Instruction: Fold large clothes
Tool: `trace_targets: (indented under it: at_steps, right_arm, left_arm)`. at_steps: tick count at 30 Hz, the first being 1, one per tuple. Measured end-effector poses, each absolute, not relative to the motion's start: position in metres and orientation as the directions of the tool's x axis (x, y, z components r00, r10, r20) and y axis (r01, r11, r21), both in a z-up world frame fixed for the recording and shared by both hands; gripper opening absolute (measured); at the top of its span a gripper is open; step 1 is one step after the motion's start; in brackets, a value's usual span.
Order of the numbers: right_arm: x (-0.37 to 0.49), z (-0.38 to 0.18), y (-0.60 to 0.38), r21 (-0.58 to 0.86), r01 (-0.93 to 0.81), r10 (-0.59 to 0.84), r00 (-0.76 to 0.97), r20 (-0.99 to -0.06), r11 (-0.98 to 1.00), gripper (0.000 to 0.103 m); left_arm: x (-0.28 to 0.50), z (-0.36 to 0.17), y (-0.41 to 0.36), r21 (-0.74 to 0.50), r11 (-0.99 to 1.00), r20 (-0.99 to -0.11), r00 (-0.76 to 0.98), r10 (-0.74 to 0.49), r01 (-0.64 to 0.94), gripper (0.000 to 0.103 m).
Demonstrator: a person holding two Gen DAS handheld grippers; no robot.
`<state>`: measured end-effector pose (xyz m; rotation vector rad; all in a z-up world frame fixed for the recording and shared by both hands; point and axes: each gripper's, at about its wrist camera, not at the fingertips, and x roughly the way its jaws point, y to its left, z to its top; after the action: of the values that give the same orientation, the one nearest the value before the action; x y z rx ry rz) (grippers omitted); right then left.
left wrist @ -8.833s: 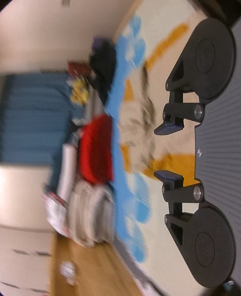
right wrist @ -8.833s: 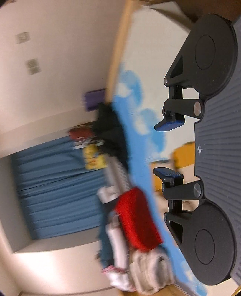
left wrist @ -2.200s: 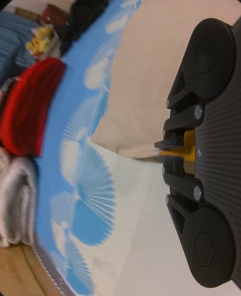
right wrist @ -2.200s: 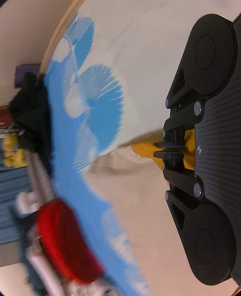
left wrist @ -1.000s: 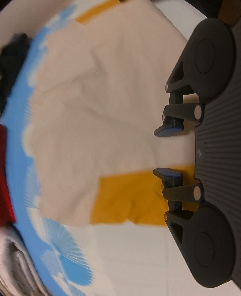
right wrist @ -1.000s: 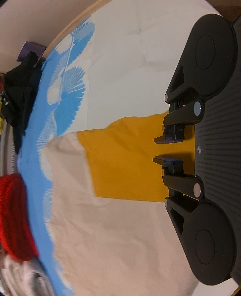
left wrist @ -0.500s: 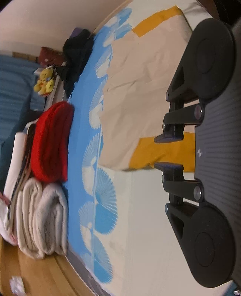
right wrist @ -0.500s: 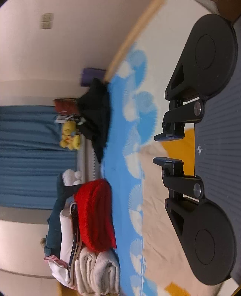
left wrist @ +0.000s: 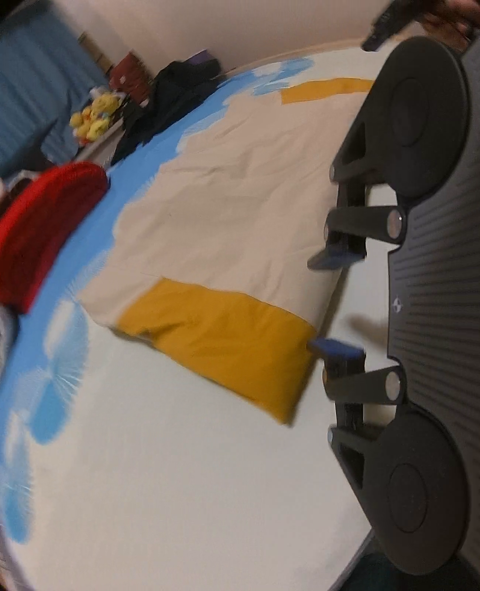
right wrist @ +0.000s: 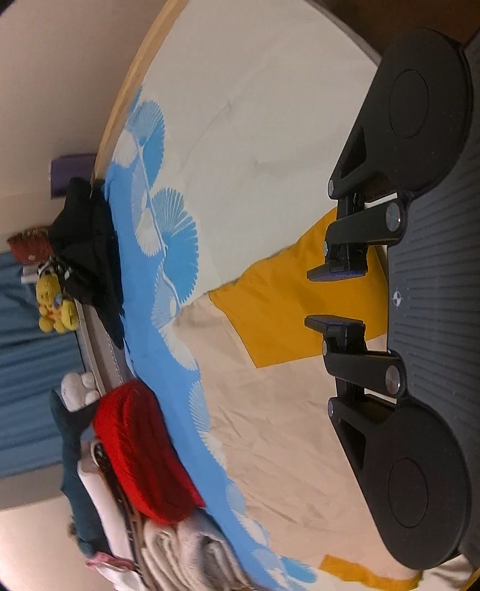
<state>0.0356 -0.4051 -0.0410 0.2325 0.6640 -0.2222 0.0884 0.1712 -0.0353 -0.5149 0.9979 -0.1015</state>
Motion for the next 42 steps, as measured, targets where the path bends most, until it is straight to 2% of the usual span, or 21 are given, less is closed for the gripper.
trace_targets:
  at_steps: [2,6,11,16,24,27,29,30,31,32,39,42]
  right_arm:
    - [0.04,-0.041,-0.403,0.125,0.253,-0.121,0.768,-0.628,0.959,0.021]
    - [0.043,-0.037,-0.397,0.12,0.219,-0.098,0.775,-0.624,0.968,0.021]
    - [0.046,-0.036,-0.381,0.081,0.164,-0.079,0.78,-0.62,0.983,0.021]
    - [0.047,-0.036,-0.365,0.024,0.095,-0.06,0.787,-0.614,0.995,0.021]
    - [0.046,-0.038,-0.356,0.008,0.065,-0.046,0.783,-0.621,0.998,0.021]
    - [0.046,-0.039,-0.349,0.003,0.045,-0.034,0.784,-0.62,0.999,0.021]
    - [0.047,-0.039,-0.343,0.001,0.026,-0.02,0.787,-0.617,1.0,0.021]
    - [0.047,-0.039,-0.339,0.0,0.013,-0.01,0.788,-0.615,1.0,0.021]
    - [0.048,-0.038,-0.334,0.0,0.0,0.0,0.79,-0.613,1.0,0.021]
    - [0.05,-0.037,-0.328,0.001,-0.013,0.011,0.792,-0.61,1.0,0.021]
    - [0.072,-0.033,-0.268,0.053,-0.129,0.135,0.794,-0.592,0.99,0.021]
    - [0.084,-0.038,-0.23,0.06,-0.214,0.207,0.772,-0.601,0.975,0.021]
  left_arm:
    - [0.095,-0.048,0.172,-0.467,0.856,-0.794,0.531,-0.297,-0.221,0.06]
    - [0.107,-0.07,0.178,-0.519,0.781,-0.8,0.52,-0.3,-0.348,0.063]
    - [0.109,-0.086,0.184,-0.612,0.646,-0.749,0.596,-0.289,-0.456,0.07]
    - [0.11,-0.087,0.178,-0.627,0.63,-0.715,0.66,-0.23,-0.459,0.071]
    - [0.111,-0.094,0.165,-0.632,0.621,-0.67,0.729,-0.137,-0.463,0.07]
    - [0.115,-0.097,0.17,-0.636,0.607,-0.672,0.729,-0.133,-0.476,0.06]
    - [0.116,-0.097,0.171,-0.639,0.61,-0.675,0.722,-0.152,-0.469,0.038]
    - [0.116,-0.097,0.171,-0.643,0.612,-0.672,0.723,-0.161,-0.461,0.032]
    - [0.116,-0.095,0.171,-0.647,0.618,-0.664,0.729,-0.169,-0.446,0.021]
    - [0.116,-0.09,0.17,-0.647,0.633,-0.654,0.736,-0.174,-0.424,0.017]
    - [0.104,-0.052,0.181,-0.632,0.703,-0.618,0.76,-0.202,-0.327,0.013]
    - [0.092,-0.034,0.195,-0.604,0.728,-0.619,0.767,-0.17,-0.325,0.012]
